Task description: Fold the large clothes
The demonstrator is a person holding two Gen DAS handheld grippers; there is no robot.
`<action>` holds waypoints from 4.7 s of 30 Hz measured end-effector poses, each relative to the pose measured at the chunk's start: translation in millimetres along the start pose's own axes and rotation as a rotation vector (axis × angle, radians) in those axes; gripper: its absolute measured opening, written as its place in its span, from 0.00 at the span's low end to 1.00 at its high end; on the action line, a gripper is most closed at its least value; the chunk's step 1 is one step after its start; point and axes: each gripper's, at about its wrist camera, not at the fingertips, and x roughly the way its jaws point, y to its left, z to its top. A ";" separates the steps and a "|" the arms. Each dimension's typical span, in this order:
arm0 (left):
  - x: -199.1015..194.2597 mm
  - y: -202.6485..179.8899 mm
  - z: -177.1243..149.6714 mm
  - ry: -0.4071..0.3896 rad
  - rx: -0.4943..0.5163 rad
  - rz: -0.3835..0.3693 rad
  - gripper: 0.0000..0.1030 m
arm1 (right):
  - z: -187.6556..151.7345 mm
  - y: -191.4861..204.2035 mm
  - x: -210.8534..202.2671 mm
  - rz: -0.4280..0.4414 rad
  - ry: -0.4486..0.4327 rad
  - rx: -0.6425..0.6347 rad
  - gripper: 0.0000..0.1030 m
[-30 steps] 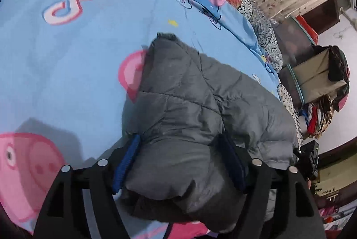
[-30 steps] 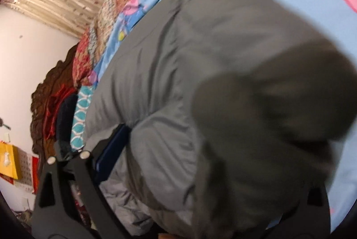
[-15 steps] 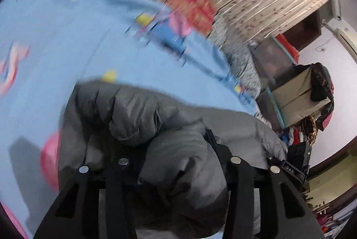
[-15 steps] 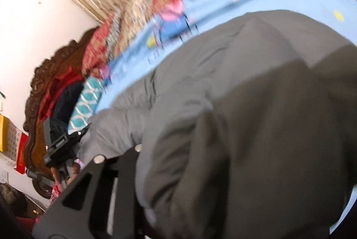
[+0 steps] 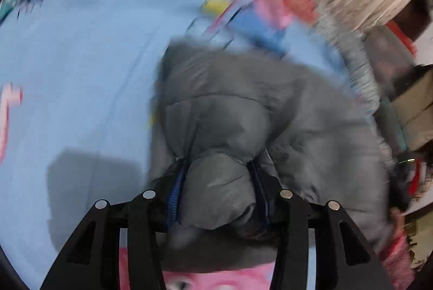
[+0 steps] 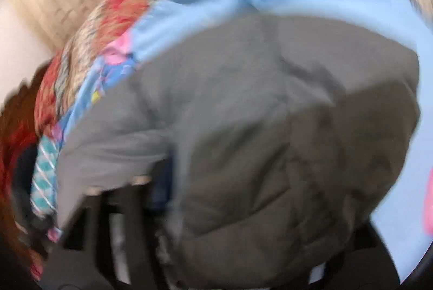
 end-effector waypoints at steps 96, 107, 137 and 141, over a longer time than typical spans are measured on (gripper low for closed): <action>-217.7 -162.3 -268.6 -0.181 0.421 0.356 0.61 | -309.1 65.1 -260.7 -0.084 -0.057 -0.196 0.80; -219.4 -158.1 -268.0 -0.167 0.399 0.350 0.61 | -305.3 67.6 -262.9 -0.099 -0.067 -0.226 0.80; -230.6 -156.0 -269.5 -0.170 0.392 0.382 0.65 | -310.2 85.1 -277.0 -0.156 -0.132 -0.303 0.80; -238.1 -157.3 -267.9 -0.204 0.395 0.412 0.65 | -311.5 85.3 -276.6 -0.154 -0.130 -0.300 0.80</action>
